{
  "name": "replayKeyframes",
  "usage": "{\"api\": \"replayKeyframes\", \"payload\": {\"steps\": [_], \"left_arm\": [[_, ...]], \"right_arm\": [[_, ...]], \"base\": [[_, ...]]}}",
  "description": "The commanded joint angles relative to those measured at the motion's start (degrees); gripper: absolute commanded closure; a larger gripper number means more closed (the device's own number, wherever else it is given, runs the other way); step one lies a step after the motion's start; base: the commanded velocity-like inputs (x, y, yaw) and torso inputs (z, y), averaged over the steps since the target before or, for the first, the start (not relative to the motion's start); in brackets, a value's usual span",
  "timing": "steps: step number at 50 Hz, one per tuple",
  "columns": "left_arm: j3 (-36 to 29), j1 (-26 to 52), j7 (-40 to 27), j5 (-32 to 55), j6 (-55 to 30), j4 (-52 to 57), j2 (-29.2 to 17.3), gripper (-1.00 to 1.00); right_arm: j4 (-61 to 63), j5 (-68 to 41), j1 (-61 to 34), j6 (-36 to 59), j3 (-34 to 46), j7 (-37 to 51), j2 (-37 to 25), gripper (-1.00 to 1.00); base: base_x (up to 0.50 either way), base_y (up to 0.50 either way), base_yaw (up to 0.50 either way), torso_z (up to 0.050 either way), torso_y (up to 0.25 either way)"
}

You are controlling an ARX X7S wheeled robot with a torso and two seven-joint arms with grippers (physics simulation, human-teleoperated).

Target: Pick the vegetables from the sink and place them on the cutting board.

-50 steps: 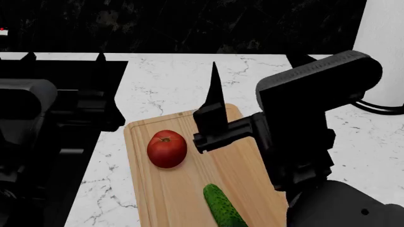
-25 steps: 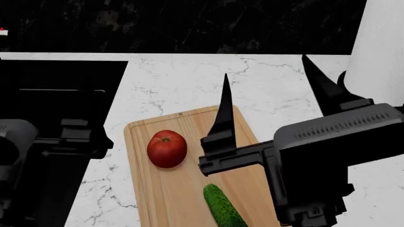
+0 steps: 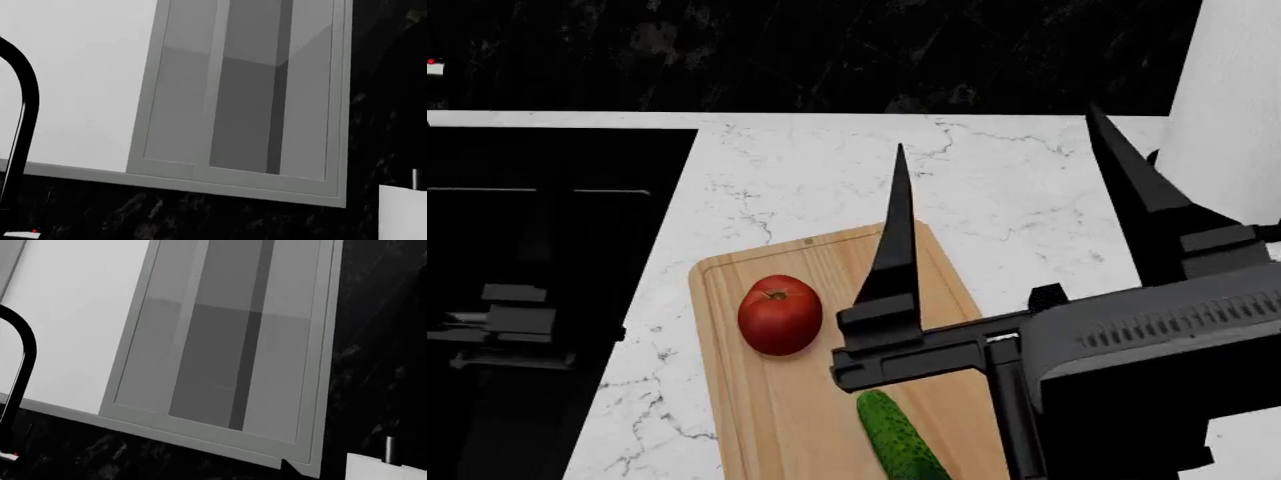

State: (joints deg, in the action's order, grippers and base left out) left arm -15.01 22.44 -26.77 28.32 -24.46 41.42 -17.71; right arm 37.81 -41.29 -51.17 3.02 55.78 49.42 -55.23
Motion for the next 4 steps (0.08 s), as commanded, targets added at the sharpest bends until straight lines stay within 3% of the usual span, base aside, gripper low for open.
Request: {"api": "replayKeyframes", "payload": {"steps": [1, 4], "left_arm": [[1.83, -0.93, -0.74, 0.4, -0.79, 5.27, 0.46, -1.0], [1.67, -0.95, -1.02, 0.65, -1.0, 6.23, 0.24, -1.0]], "right_arm": [[3.64, 2.51, -0.42, 1.9, -1.89, 1.13, 0.78, -1.0], [5.0, 2.55, -0.51, 1.6, -2.5, 1.92, 0.19, -1.0]], "base": [[0.0, 0.0, 0.0, 0.0, 0.0], [0.0, 0.0, 0.0, 0.0, 0.0]]}}
